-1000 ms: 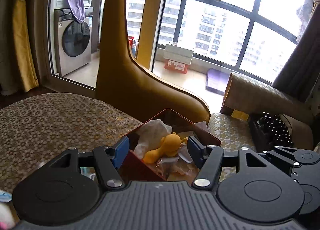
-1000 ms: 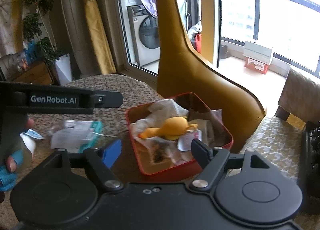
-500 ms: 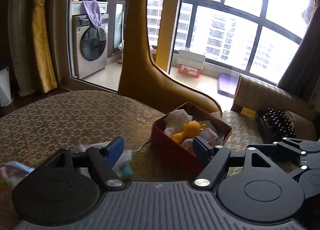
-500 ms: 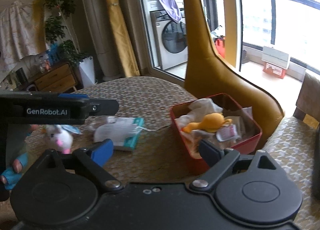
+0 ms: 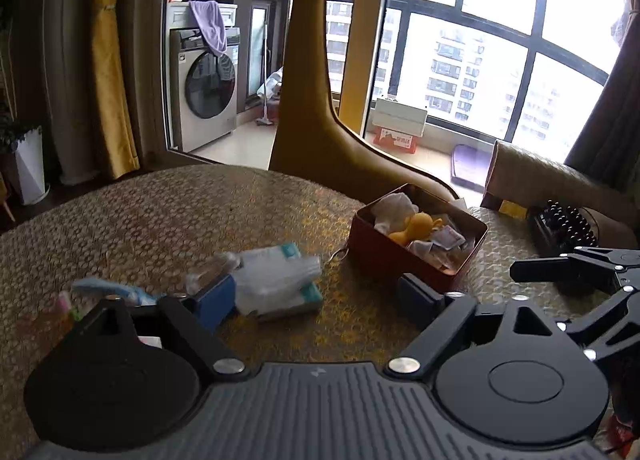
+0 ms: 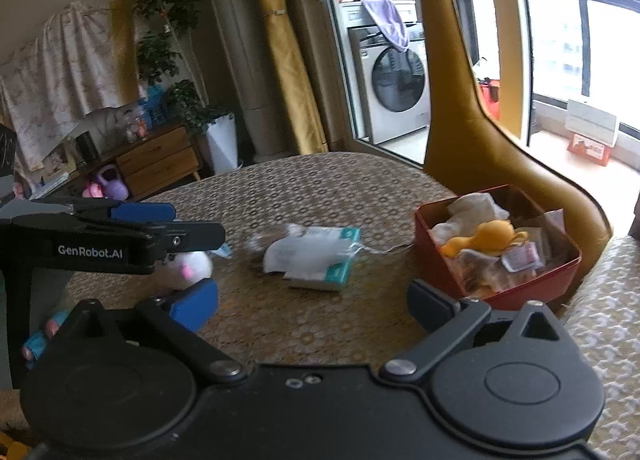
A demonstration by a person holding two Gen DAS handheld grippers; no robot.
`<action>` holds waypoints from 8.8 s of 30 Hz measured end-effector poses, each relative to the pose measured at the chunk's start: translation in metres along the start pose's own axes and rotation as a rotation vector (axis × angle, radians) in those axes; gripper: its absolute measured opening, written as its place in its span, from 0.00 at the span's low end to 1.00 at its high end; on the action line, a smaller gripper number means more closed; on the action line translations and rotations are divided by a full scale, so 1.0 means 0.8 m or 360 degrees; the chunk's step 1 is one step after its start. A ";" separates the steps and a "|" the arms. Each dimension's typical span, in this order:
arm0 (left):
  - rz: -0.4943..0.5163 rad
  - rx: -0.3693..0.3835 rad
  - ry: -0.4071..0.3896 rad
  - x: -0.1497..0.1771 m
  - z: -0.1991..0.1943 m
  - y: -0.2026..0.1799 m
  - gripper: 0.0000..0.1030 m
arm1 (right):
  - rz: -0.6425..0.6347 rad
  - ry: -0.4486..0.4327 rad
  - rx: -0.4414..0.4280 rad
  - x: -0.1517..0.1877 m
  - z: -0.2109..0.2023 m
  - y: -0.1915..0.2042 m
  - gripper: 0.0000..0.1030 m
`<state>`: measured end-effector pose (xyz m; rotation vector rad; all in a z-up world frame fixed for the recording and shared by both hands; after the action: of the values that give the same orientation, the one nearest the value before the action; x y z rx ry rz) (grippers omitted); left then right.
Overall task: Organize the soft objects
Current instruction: 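Move both open tools back over the remaining table items, then grasp the blue-printed mask with the left tool while the right tool grasps the white plastic bag, then carry the mask with the left tool while the right tool lifts the bag toward the red box, then open the left tool over the red box while the right tool releases the bag there, then move both open tools back over the remaining table items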
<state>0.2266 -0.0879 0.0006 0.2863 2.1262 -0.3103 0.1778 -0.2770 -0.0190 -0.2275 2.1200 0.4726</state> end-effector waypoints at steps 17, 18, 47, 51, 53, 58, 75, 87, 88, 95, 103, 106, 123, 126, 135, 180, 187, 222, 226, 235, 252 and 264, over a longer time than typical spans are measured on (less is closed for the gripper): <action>-0.0066 -0.0093 0.0006 0.073 0.009 0.019 0.98 | 0.0009 0.0099 -0.0012 0.003 0.041 0.010 1.00; -0.0073 -0.0113 -0.0004 0.076 0.010 0.019 0.98 | 0.0006 0.0109 -0.0013 0.001 0.046 0.009 1.00; -0.0149 -0.0312 -0.0056 0.092 0.092 0.037 0.98 | -0.0411 0.0410 -0.0142 -0.034 0.214 0.030 0.99; -0.0180 -0.0313 -0.0048 0.091 0.096 0.046 0.98 | -0.0406 0.0440 -0.0135 -0.031 0.238 0.029 0.99; -0.0189 -0.0310 -0.0057 0.090 0.095 0.050 0.98 | -0.0399 0.0451 -0.0146 -0.031 0.250 0.029 0.99; -0.0207 -0.0269 -0.0066 0.085 0.075 0.066 0.98 | -0.0445 0.0488 -0.0145 -0.024 0.271 0.033 0.99; -0.0619 -0.0342 0.0216 -0.015 0.069 0.241 0.97 | -0.0530 0.0471 -0.0150 -0.022 0.291 0.036 0.99; -0.0612 -0.0386 0.0501 -0.016 0.137 0.264 0.97 | -0.0608 0.0450 -0.0167 -0.022 0.291 0.038 0.99; -0.0601 -0.0398 0.0514 -0.014 0.142 0.263 0.97 | -0.0610 0.0455 -0.0171 -0.021 0.293 0.038 0.99; -0.0601 -0.0444 0.0557 -0.006 0.165 0.264 0.85 | -0.0614 0.0457 -0.0193 -0.016 0.303 0.040 0.99; -0.0598 -0.0492 0.0599 0.004 0.177 0.268 0.35 | -0.0632 0.0459 -0.0185 -0.010 0.309 0.043 0.84; -0.0588 -0.0486 0.0572 0.003 0.173 0.267 0.27 | -0.0623 0.0454 -0.0195 -0.010 0.305 0.042 0.77; -0.0478 -0.0384 0.0297 -0.030 0.140 0.227 0.06 | -0.0446 0.0301 -0.0092 -0.018 0.252 0.029 0.08; -0.0465 -0.0341 0.0245 -0.041 0.129 0.212 0.06 | -0.0367 0.0236 -0.0085 -0.021 0.234 0.022 0.06; -0.0452 -0.0197 0.0199 -0.058 0.093 0.167 0.06 | -0.0200 0.0109 -0.0137 -0.031 0.177 0.015 0.04; -0.0013 0.0365 0.0245 -0.109 0.188 -0.167 0.06 | 0.0250 -0.0245 0.0299 -0.091 0.027 -0.191 0.04; -0.0079 0.0388 0.0225 -0.129 0.240 -0.178 0.06 | 0.0326 -0.0268 0.0350 -0.103 0.062 -0.239 0.04; -0.0180 0.0303 0.0495 -0.052 0.373 -0.139 0.15 | 0.0399 0.0098 0.0381 -0.022 0.188 -0.287 0.05; -0.0178 0.0309 0.0489 -0.051 0.371 -0.134 0.52 | 0.0423 0.0122 0.0365 -0.020 0.190 -0.289 0.07; -0.0196 0.0292 0.0416 -0.056 0.341 -0.119 0.61 | 0.0499 0.0126 0.0352 -0.022 0.181 -0.290 0.27; -0.0077 0.0214 0.0216 -0.076 0.219 -0.100 0.61 | 0.0299 0.0077 0.0293 -0.041 0.110 -0.212 0.54; -0.0053 0.0195 0.0125 -0.070 0.115 -0.054 0.67 | 0.0129 -0.0029 0.0173 -0.058 0.051 -0.113 0.72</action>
<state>0.3149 -0.1635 0.0039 0.3393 2.1950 -0.4563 0.2653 -0.3431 -0.0238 -0.0753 2.1358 0.4035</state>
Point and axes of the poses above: each gripper's, at about its wrist camera, not at the fingertips, and z roughly the way its jaws point, y to its left, x to its underside, the point moved 2 cm from there along z, roughly the way its jaws point, and after that the axes turned 3 degrees about -y, right-handed, at the moved point
